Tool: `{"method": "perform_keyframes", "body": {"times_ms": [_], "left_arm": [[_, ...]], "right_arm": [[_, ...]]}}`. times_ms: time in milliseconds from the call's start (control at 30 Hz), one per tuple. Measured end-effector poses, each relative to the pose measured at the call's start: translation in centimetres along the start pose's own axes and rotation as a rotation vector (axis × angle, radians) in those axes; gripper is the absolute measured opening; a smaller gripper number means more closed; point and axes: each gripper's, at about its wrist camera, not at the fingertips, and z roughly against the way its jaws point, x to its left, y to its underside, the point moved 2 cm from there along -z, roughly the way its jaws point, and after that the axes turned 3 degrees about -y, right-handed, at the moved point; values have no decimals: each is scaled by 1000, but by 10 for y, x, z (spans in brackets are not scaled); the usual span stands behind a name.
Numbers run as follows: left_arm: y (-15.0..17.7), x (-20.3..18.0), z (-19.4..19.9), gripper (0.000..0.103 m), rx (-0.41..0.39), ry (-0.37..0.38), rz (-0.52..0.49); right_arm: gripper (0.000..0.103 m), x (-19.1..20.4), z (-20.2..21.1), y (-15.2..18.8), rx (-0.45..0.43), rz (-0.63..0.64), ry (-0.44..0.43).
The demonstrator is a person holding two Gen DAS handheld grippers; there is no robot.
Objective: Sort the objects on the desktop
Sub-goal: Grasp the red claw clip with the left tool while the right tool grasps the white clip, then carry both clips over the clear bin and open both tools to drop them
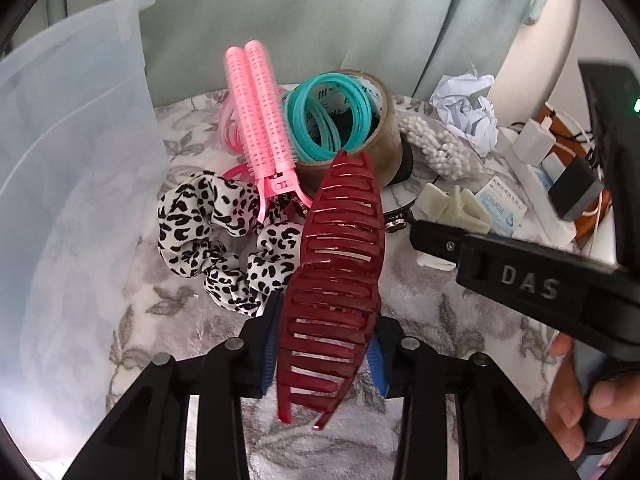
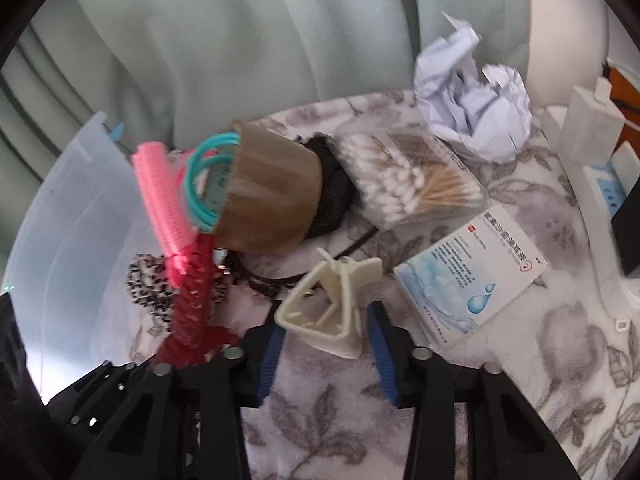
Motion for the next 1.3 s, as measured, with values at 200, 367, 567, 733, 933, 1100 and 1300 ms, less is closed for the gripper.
{"method": "perform_keyframes", "body": {"times_ms": [200, 367, 567, 733, 933, 1100, 1300], "left_arm": [[5, -2, 10, 32, -5, 31, 14], [19, 7, 26, 32, -5, 61, 17], [40, 24, 40, 32, -14, 106, 33], [31, 23, 39, 32, -58, 147, 41], [36, 32, 71, 32, -128, 182, 57], [41, 49, 120, 27, -228, 244, 66], [32, 70, 181, 25, -395, 302, 85]], "right_arm": [[33, -6, 10, 5, -13, -31, -9], [33, -6, 28, 20, -28, -53, -27], [33, 3, 55, 50, -50, -77, -49], [33, 10, 80, 66, -76, -89, -60], [33, 29, 113, 85, -119, -85, -87], [33, 58, 151, 77, -198, -19, -97], [33, 108, 192, 55, -312, 105, -133]]}}
